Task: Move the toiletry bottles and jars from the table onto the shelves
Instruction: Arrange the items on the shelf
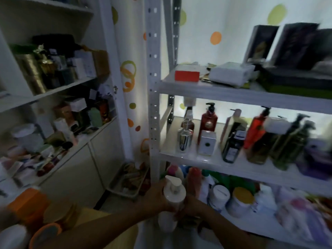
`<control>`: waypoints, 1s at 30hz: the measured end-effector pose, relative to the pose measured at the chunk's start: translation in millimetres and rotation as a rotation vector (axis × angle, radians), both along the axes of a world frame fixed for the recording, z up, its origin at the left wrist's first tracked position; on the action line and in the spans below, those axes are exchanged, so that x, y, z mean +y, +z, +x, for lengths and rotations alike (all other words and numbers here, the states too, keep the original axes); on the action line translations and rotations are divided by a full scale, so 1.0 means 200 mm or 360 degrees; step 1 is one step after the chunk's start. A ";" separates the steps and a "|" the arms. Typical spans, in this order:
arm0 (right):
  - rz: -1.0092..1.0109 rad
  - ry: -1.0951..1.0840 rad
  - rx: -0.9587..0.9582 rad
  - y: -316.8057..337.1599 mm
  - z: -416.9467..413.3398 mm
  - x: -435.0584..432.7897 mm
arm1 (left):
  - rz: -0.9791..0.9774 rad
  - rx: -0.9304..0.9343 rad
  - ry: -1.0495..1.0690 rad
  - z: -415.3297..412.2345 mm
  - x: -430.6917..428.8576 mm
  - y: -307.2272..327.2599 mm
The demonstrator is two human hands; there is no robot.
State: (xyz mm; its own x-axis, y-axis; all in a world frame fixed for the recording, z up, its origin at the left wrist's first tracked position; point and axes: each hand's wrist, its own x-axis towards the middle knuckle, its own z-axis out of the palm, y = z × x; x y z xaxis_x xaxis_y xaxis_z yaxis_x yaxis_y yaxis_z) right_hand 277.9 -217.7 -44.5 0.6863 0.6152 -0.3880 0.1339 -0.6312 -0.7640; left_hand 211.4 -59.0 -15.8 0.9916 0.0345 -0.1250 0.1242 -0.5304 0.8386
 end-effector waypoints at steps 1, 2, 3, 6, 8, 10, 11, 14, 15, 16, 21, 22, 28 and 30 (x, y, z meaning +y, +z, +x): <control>0.0006 0.0036 -0.0068 0.01 0.00 -0.07 | 0.0001 -0.0034 -0.0064 0.02 -0.09 0.03; 0.0024 -0.0008 -0.0082 0.02 0.01 -0.17 | -0.0009 -0.0038 -0.0138 0.05 -0.17 0.05; 0.0024 -0.0045 -0.0075 0.01 0.04 -0.28 | -0.0031 -0.0030 -0.0199 0.08 -0.26 0.07; 0.0090 -0.0194 -0.0039 0.05 0.06 -0.60 | -0.0018 -0.0063 -0.0303 0.17 -0.51 0.09; 0.0176 -0.0284 -0.0031 0.08 0.06 -0.82 | -0.0023 -0.0117 -0.0383 0.22 -0.69 0.13; 0.0240 -0.0385 -0.0028 0.11 0.04 -1.03 | -0.0029 -0.0165 -0.0472 0.26 -0.88 0.18; 0.0283 -0.0449 -0.0045 0.11 0.03 -1.13 | -0.0042 -0.0175 -0.0526 0.28 -0.97 0.21; 0.0354 -0.0606 -0.0118 0.12 -0.03 -1.41 | -0.0143 -0.0221 -0.0627 0.35 -1.25 0.25; 0.0405 -0.0631 -0.0136 0.11 -0.05 -1.49 | -0.0192 -0.0267 -0.0615 0.37 -1.34 0.27; 0.0445 -0.0665 -0.0163 0.09 -0.07 -1.57 | -0.0243 -0.0297 -0.0606 0.40 -1.43 0.28; 0.0506 -0.1050 -0.0348 0.07 -0.13 -1.90 | -0.0388 -0.0324 -0.0732 0.46 -1.84 0.33; 0.0487 -0.1071 -0.0377 0.06 -0.13 -1.96 | -0.0405 -0.0326 -0.0778 0.47 -1.92 0.33; 0.0363 -0.1208 -0.0441 -0.01 -0.14 -2.30 | -0.0324 -0.0316 -0.0974 0.54 -2.28 0.32; 0.0343 -0.1237 -0.0463 -0.07 -0.13 -2.42 | -0.0290 -0.0326 -0.1045 0.58 -2.39 0.31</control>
